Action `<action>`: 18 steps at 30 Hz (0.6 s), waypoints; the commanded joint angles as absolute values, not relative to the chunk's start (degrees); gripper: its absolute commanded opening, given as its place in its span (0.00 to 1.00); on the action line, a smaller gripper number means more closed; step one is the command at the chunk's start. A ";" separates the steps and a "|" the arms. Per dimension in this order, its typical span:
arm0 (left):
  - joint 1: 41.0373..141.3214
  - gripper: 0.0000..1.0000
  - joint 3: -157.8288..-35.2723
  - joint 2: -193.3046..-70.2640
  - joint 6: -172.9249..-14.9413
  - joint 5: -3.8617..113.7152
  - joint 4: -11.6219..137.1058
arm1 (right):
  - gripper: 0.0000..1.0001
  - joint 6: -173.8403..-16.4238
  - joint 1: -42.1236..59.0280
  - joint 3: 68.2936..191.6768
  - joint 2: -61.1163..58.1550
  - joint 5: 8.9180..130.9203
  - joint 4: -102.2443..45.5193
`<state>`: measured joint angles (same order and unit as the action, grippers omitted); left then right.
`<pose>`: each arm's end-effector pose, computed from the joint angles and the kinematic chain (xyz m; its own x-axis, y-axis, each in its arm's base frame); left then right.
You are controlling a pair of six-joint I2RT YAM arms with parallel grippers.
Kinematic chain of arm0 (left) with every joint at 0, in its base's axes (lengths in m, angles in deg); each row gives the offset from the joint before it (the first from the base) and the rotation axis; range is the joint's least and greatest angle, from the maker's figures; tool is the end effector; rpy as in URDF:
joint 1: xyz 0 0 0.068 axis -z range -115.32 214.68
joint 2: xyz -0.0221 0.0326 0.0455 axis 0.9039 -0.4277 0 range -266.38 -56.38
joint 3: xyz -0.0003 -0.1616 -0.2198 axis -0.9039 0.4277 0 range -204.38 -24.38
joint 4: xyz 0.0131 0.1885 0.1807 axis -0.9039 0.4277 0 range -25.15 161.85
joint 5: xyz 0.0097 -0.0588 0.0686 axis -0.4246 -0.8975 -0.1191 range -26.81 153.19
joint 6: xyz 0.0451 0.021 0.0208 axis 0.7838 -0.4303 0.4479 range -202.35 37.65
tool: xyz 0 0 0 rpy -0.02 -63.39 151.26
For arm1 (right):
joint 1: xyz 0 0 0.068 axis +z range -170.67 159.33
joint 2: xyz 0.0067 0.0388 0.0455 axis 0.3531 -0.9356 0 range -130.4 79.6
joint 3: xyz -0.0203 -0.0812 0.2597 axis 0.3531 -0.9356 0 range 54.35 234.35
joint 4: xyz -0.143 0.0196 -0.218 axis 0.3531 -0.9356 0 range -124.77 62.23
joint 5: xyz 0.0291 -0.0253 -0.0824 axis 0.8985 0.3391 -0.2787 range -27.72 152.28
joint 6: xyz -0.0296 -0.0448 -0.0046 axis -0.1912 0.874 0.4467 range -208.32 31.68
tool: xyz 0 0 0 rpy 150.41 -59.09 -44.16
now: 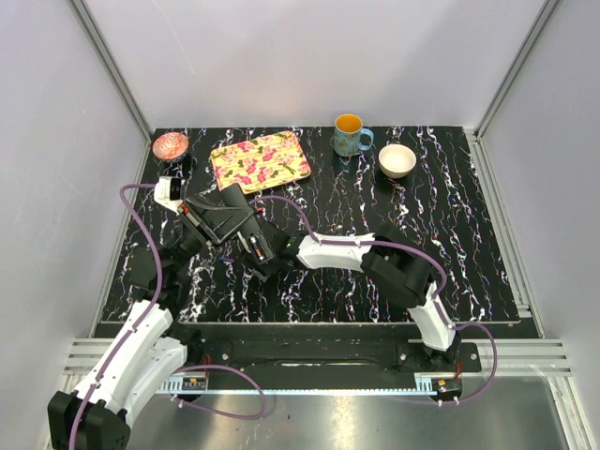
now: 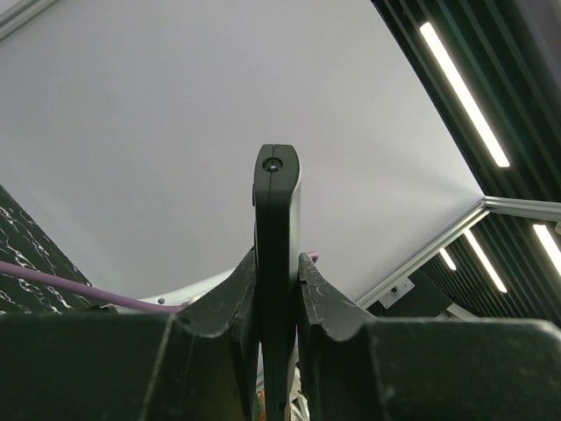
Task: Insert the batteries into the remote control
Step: Pick up the battery from the center of the board.
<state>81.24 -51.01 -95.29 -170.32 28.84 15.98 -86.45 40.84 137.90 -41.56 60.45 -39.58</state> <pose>0.1378 -0.0620 0.3475 -0.6489 -0.6678 -0.3646 0.5947 -0.1463 -0.7905 0.2197 0.4025 0.1542 -0.3338 -0.6834 -0.6493 -0.8799 0.4729 -0.0455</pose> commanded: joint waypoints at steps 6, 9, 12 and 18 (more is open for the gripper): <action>81.38 0.00 -51.28 -94.08 -170.07 29.17 15.89 | 0.48 -87.97 41.29 136.44 -42.22 59.12 -40.69; 81.47 0.00 -51.36 -94.26 -169.98 29.00 15.89 | 0.45 -88.05 41.37 135.39 -41.26 57.89 -40.07; 81.38 0.00 -51.54 -94.52 -169.98 29.17 15.80 | 0.39 -88.05 41.29 133.90 -39.24 56.31 -39.11; 81.38 0.00 -52.85 -95.40 -169.28 29.26 16.07 | 0.15 -93.75 40.33 131.00 -33.27 48.76 -40.59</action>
